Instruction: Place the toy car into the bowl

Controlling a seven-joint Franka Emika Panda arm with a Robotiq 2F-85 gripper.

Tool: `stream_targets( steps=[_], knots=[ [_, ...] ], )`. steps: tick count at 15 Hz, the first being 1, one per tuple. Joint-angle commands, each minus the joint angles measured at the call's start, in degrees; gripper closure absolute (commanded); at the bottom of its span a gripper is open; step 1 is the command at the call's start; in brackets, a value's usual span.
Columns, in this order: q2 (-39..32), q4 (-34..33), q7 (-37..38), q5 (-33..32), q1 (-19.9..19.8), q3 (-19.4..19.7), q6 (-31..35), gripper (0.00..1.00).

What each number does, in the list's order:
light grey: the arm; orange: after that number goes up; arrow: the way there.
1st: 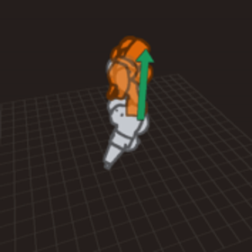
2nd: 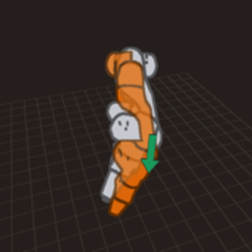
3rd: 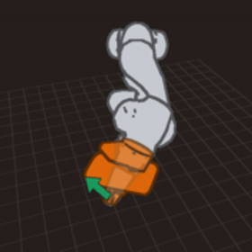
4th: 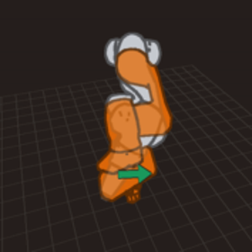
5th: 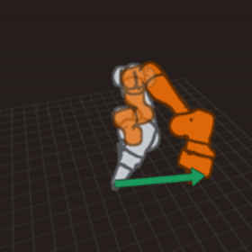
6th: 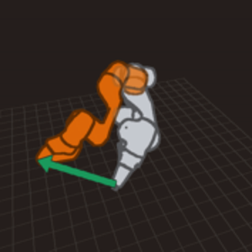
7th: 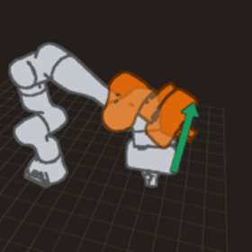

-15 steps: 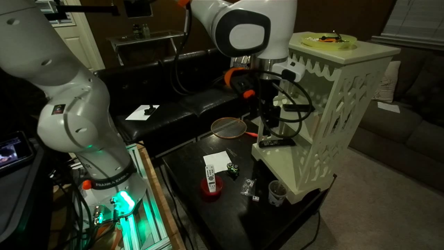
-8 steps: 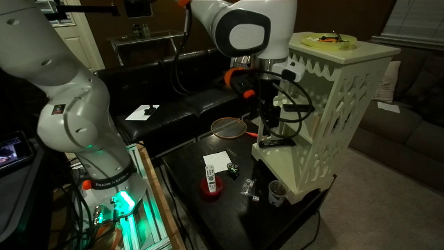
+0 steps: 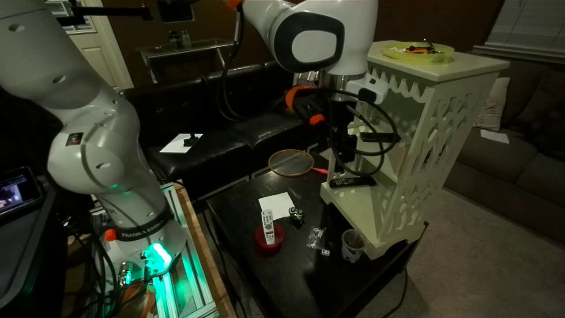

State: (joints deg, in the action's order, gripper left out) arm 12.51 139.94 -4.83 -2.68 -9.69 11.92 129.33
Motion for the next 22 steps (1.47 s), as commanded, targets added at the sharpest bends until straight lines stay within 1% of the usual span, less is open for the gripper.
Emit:
stream_targets(
  steps=[1, 9, 10, 11, 13, 15, 18, 20, 21, 22],
  knots=[
    [0.0, -0.1, -0.1, 0.1, -0.3, -0.3, -0.1, 0.0],
    [0.0, -0.1, -0.1, 0.1, -0.3, -0.3, -0.1, 0.0],
    [0.1, 0.5, 2.4, -0.6, -0.2, -1.1, 2.2, 0.0],
    [-0.1, 0.7, 2.6, 1.3, 0.8, -1.7, 1.8, 0.0],
    [0.0, 2.7, 6.6, 3.7, 3.0, -4.5, 3.5, 0.0],
    [0.9, 3.7, 9.8, 8.1, 5.5, -6.9, 3.5, 0.0],
    [1.7, 3.9, 12.6, 15.0, 9.0, -9.9, 5.0, 0.0],
    [1.1, 4.2, 14.1, 15.8, 10.4, -11.8, 5.9, 0.0],
    [1.1, 4.2, 13.3, 15.6, 11.0, -12.2, 4.2, 0.0],
    [0.1, 2.7, 13.1, 14.0, 10.1, -11.7, 4.2, 0.0]
  ],
)
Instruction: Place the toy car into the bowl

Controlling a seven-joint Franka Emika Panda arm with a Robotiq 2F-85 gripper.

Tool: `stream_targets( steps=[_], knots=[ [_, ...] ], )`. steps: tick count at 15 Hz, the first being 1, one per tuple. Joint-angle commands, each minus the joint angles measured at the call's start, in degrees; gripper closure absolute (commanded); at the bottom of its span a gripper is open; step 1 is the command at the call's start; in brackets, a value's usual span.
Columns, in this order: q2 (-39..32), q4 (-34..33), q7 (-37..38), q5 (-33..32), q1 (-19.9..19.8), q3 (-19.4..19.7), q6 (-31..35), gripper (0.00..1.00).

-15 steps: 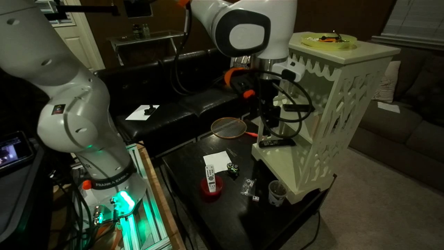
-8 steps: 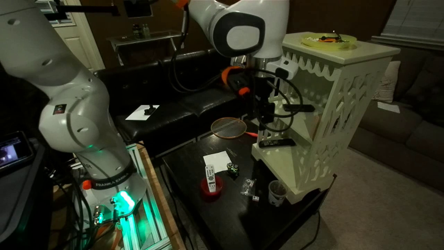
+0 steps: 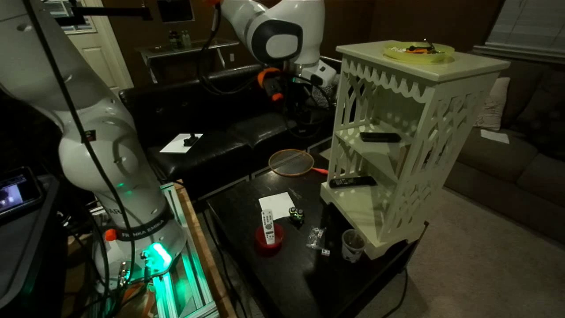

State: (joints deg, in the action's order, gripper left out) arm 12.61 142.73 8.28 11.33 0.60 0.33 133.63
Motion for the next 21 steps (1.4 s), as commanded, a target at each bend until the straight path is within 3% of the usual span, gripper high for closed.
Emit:
stream_targets(
  steps=[1, 5, 8, 12, 16, 18, 19, 20, 21],
  knots=[
    [-0.1, 0.0, 0.1, 0.0, 0.1, -0.5, -0.1, 0.0],
    [-0.1, 0.0, 0.0, 0.0, -0.2, -0.2, -0.1, 0.0],
    [-4.1, 1.8, 0.7, 4.2, 2.3, -1.8, 2.6, 0.0],
    [-13.4, 5.6, 7.5, 10.9, 5.5, -5.8, 15.6, 0.0],
    [-25.9, 5.9, 8.4, 20.4, 7.7, -9.5, 29.9, 0.0],
    [-33.4, 5.4, 9.0, 21.8, 7.6, -11.2, 38.6, 0.0],
    [-36.8, 5.0, 12.9, 17.7, 9.0, -9.3, 39.2, 0.0],
    [-30.0, 7.0, 10.0, 18.1, 6.7, -10.9, 35.5, 0.0],
    [-33.1, 6.8, 11.3, 17.5, 7.1, -10.7, 37.4, 0.0]
  ],
)
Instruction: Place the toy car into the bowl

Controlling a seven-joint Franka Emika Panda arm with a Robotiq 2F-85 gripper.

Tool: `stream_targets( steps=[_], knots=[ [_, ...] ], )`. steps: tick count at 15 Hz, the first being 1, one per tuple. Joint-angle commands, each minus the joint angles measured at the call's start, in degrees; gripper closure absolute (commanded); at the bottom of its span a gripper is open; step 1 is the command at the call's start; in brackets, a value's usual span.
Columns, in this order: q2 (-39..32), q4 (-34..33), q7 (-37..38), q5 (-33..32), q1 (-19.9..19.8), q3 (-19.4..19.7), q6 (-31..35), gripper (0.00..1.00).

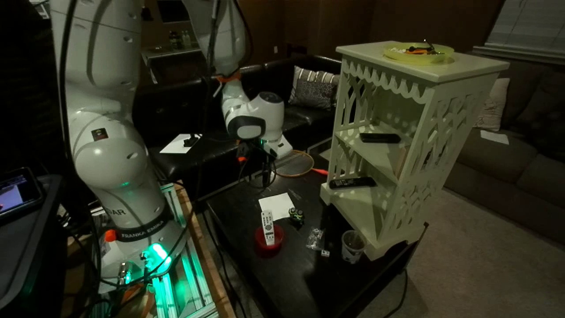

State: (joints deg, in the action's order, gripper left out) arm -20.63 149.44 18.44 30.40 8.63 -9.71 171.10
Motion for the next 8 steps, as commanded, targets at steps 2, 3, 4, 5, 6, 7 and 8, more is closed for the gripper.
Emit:
stream_targets(
  steps=[2, 3, 4, 5, 6, 7, 8],
  knots=[
    [-3.5, -0.7, 1.9, -1.8, -0.7, -0.5, 1.7, 0.0],
    [-4.0, -1.1, 2.0, -1.8, -0.7, -0.5, 1.8, 0.0],
    [-4.0, -1.3, 2.0, -1.8, -0.7, -0.4, 1.8, 0.0],
    [-4.0, -1.5, 2.0, -1.8, -0.7, -0.4, 1.8, 0.0],
    [-5.3, -2.4, 4.0, -0.8, 0.0, 0.0, 3.5, 0.0],
    [-8.5, -4.8, 5.3, 1.0, -0.9, -1.1, 5.9, 0.0],
    [-11.4, -6.5, 7.7, 1.7, -0.1, -0.6, 9.6, 0.0]
  ],
)
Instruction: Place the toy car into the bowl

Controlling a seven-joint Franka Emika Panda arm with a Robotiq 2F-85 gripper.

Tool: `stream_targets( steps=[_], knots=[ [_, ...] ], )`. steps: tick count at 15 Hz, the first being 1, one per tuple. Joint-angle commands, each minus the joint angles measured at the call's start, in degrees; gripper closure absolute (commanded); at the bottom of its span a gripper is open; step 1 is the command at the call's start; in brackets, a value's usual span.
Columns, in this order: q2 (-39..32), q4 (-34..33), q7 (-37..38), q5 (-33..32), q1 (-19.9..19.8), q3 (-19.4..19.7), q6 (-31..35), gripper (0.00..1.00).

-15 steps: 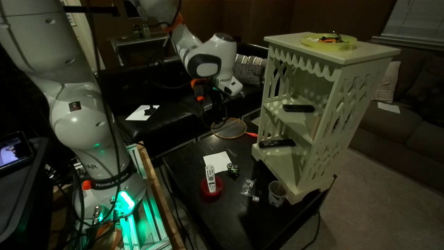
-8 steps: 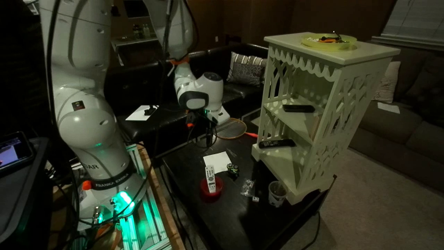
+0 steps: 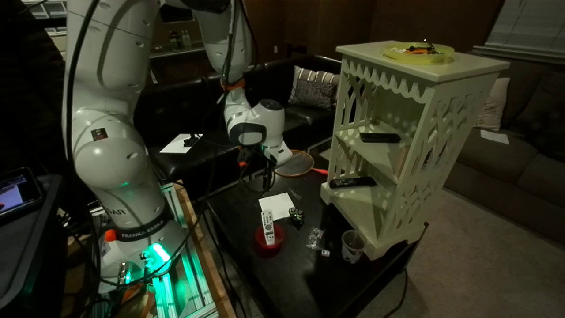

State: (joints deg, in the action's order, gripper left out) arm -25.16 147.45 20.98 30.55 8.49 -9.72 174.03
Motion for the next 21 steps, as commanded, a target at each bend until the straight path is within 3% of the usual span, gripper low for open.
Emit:
stream_targets(
  steps=[1, 2, 3, 5, 6, 12, 14, 15, 21],
  knots=[
    [-10.0, -6.7, 6.5, 1.4, 0.1, -0.5, 7.7, 0.0],
    [-14.2, -9.1, 9.7, 1.0, 3.0, 2.2, 10.7, 0.0],
    [-16.7, -11.2, 11.3, 1.3, 3.4, 2.5, 11.0, 0.0],
    [-23.3, -16.5, 16.4, 1.6, 11.0, 9.8, 7.3, 0.0],
    [-26.6, -19.6, 18.1, 1.2, 11.5, 10.4, 6.1, 0.0],
    [-39.4, -36.4, 22.4, -0.7, 7.6, 5.9, 3.0, 0.0],
    [-39.6, -38.2, 22.3, -1.0, 7.4, 6.1, 2.3, 0.0],
    [-38.4, -35.0, 22.0, -0.8, 8.5, 6.6, 3.8, 0.0],
    [-41.8, -40.0, 22.8, -1.0, 8.9, 8.5, 3.3, 0.0]
  ],
)
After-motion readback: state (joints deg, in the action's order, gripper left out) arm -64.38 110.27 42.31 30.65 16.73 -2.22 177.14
